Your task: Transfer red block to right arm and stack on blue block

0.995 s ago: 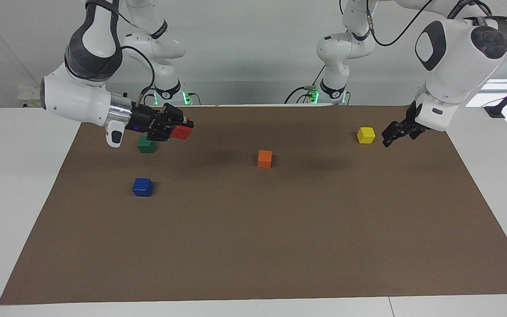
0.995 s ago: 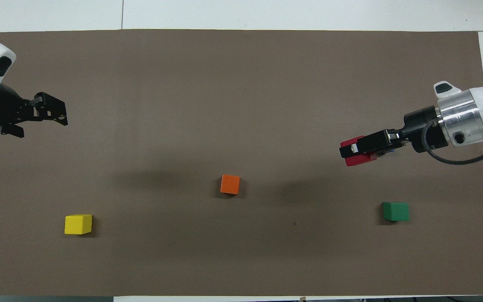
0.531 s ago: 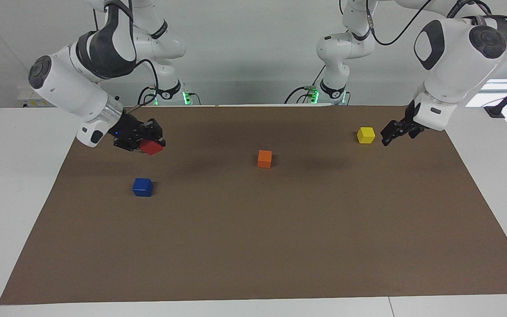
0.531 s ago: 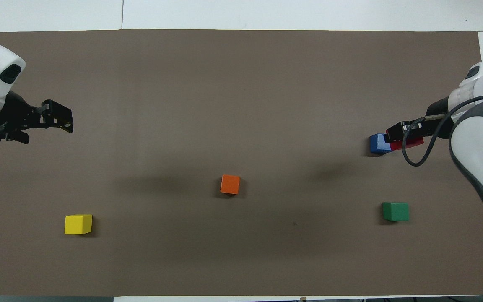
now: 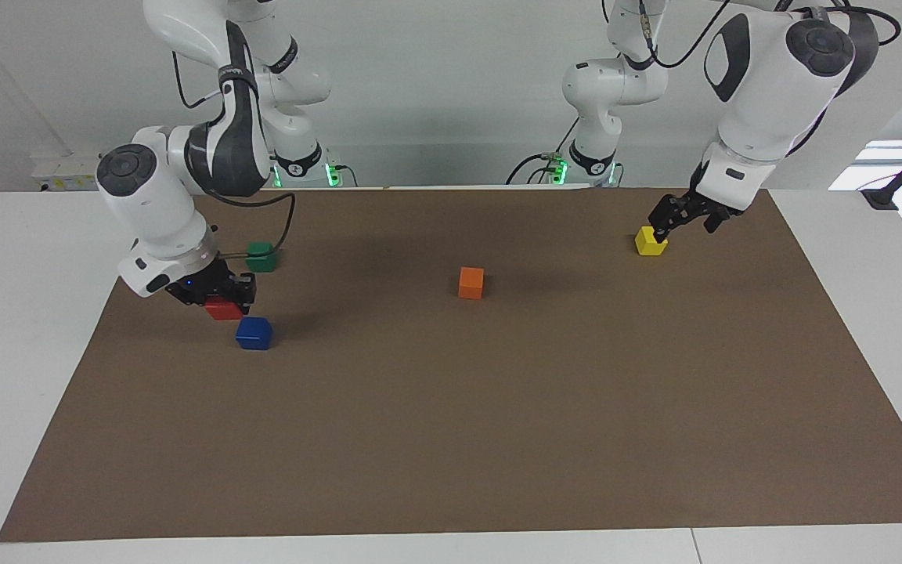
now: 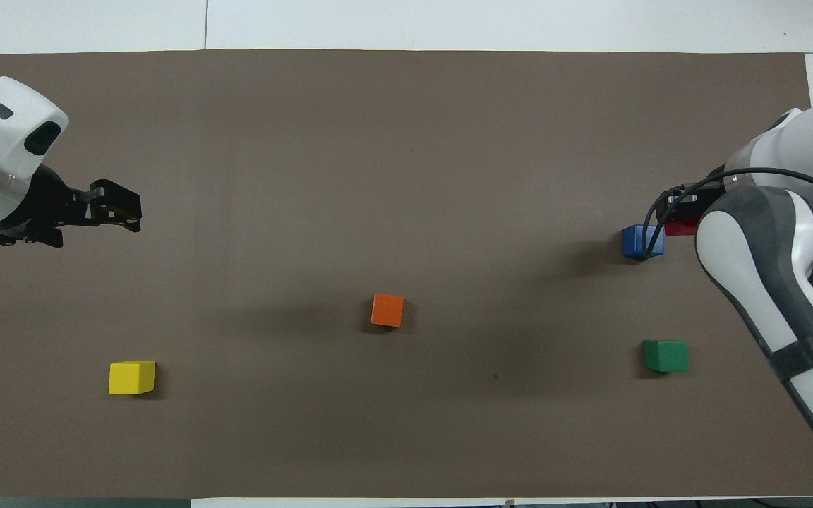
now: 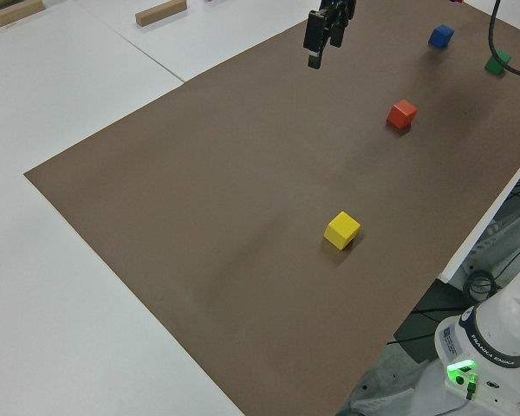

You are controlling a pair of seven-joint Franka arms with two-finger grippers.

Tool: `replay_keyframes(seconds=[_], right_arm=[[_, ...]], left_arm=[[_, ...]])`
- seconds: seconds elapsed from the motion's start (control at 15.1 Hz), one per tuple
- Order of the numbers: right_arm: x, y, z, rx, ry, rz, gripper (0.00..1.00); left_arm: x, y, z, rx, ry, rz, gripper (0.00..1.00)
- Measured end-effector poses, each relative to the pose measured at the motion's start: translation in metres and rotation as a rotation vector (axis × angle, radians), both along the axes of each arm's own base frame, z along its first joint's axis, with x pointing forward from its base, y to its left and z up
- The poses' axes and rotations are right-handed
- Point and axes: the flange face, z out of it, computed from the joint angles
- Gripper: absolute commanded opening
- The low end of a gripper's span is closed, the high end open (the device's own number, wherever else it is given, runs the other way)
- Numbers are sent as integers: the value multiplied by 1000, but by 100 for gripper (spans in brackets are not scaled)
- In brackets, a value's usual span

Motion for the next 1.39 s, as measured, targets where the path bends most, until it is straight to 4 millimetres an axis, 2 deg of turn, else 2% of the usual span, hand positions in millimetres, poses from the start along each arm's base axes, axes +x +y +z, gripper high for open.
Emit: replay_keyframes(seconds=[0.27,0.4,0.73,0.93,1.13,1.26,1.33,1.39], right_arm=[[3,8,-24,-16,-22,-53,0],[-1,11,-39,-18,-31,-54,0],[-13,11,-72,-16,-40,-51,0],[-15,11,-77,-16,-33,-51,0],[-16,10,-79,-16,-43,-51,0],[-16,9,-79,-16,-44,-54,0],[-16,8,-79,-16,-45,-55,32],[-16,8,-79,-16,-48,-56,99]], left_arm=[[11,22,-8,-20,12,46,100],[16,21,-9,-26,12,47,100],[14,15,9,-31,-23,36,100],[9,8,17,-32,-37,24,100],[8,9,17,-31,-30,22,100],[8,10,17,-25,-31,-47,100],[9,12,17,-26,-33,-138,100],[9,14,18,-30,-36,-219,100]])
